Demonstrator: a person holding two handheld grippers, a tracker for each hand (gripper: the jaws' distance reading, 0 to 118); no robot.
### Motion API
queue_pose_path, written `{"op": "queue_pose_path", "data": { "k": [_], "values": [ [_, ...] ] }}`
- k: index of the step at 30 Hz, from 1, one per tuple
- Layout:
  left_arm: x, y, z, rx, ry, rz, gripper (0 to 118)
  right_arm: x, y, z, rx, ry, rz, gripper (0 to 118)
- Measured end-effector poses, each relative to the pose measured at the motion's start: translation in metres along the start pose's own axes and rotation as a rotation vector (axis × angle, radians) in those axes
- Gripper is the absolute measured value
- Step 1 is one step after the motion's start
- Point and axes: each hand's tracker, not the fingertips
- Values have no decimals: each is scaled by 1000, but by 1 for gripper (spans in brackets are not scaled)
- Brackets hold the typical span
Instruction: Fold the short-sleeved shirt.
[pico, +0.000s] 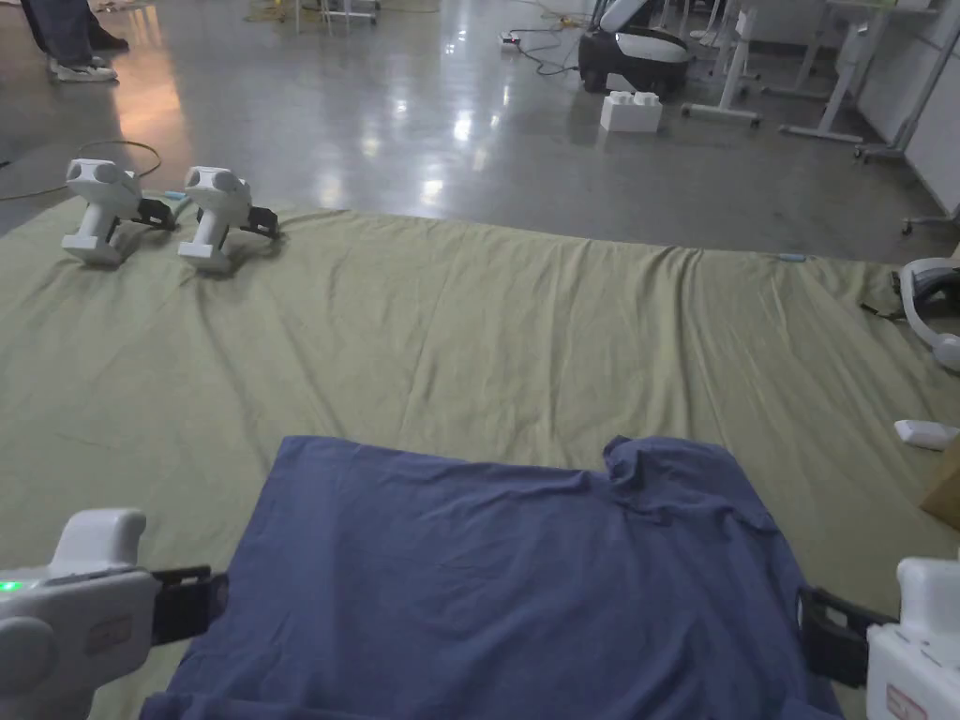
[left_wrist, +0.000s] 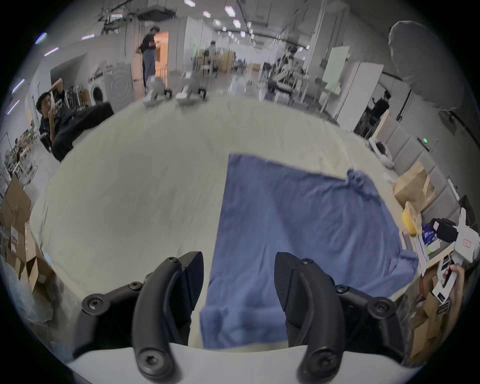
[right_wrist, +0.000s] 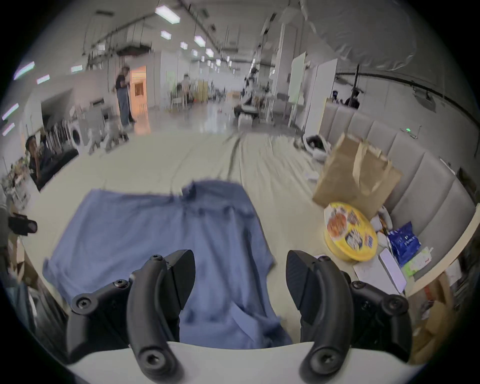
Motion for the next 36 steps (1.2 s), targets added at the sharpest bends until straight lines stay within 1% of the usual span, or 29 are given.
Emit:
{"op": "queue_pose_path", "data": {
  "k": [2,3,5,7,9,10,11,12,13,14,16,18,20,22,24,26,30,33,36],
  "values": [
    [16,9,8,91,-13,-11,66,-8,9,5,104,25,-33,79],
    [26,12,12,136,-5,-26,66,-14,11,9,163,19,-37,79],
    [45,14,20,230,11,-59,66,-25,16,13,258,-8,-21,79],
    [50,17,18,322,30,-81,66,-35,17,19,345,-19,-16,78],
    [64,16,25,408,38,-100,63,-45,18,21,399,-22,-36,72],
    [69,17,26,431,55,-103,59,-48,17,21,421,-12,-45,65],
    [73,17,28,456,65,-109,43,-51,17,21,428,-6,-54,48],
    [78,17,30,479,69,-112,25,-54,17,22,434,-1,-55,34],
    [81,17,30,479,77,-108,19,-58,18,21,436,-11,-52,21],
    [83,17,31,498,85,-98,17,-62,18,21,448,-27,-47,17],
    [81,14,35,544,44,-80,5,-66,14,25,499,-37,-31,11],
    [83,10,37,574,64,-90,2,-72,13,27,526,-48,-5,7],
    [82,8,39,583,57,-107,2,-74,12,29,536,-49,2,6],
    [81,8,38,570,56,-118,2,-78,16,29,527,-52,5,6],
    [74,6,37,541,59,-134,2,-76,14,28,520,-27,-14,6],
    [61,7,34,438,21,-122,2,-77,15,27,503,-23,-12,6],
    [29,-6,26,263,49,-93,2,-77,10,19,445,-19,15,6],
    [5,-20,13,77,70,-97,2,-74,2,11,393,-6,18,6],
    [-19,-41,0,-74,33,-34,2,-72,-6,6,363,-5,13,6]
  ]
}}
